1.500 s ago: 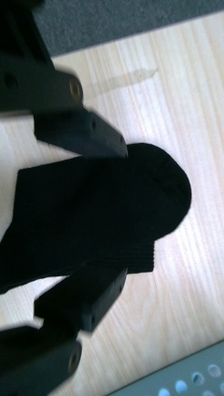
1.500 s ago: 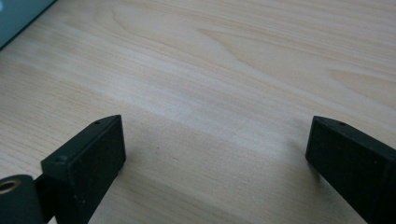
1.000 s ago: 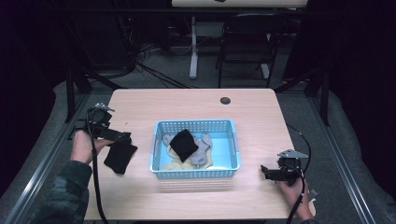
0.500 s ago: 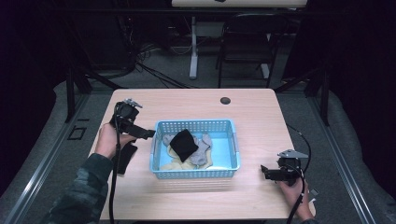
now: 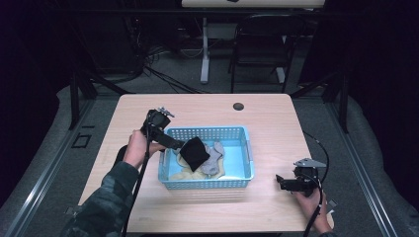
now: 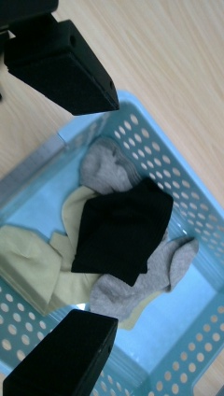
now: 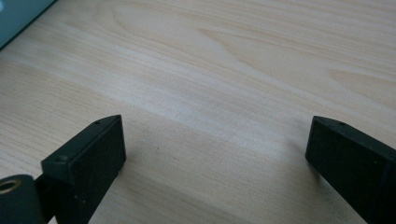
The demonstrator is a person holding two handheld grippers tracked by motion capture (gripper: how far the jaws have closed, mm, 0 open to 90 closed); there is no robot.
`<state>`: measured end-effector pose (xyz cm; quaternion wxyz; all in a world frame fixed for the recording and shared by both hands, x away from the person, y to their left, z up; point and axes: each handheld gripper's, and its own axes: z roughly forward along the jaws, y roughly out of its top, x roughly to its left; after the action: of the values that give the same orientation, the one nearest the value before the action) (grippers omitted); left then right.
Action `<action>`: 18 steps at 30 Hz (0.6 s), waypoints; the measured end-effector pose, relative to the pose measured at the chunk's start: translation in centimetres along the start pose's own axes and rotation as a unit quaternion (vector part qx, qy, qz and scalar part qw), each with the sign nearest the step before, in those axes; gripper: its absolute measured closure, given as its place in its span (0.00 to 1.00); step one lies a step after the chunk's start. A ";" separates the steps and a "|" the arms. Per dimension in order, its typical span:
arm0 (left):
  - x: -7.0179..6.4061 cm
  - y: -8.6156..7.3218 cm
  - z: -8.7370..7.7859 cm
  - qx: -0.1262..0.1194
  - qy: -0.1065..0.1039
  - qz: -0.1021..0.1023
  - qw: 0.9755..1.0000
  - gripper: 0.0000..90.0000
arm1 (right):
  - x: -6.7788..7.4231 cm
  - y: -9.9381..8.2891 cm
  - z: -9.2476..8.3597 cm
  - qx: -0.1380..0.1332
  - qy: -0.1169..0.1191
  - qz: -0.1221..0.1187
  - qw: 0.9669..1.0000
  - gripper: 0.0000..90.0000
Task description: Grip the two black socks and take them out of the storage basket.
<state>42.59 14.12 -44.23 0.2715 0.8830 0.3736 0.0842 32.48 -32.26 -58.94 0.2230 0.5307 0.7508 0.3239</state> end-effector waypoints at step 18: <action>-0.8 1.5 5.9 0.066 -0.034 -0.009 0.997 0.06 | 0.0 0.0 0.0 0.000 0.000 0.000 1.000 0.05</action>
<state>45.04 10.21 -48.32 0.2262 0.8979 0.3767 0.0272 32.48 -32.26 -58.93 0.2228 0.5302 0.7512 0.3240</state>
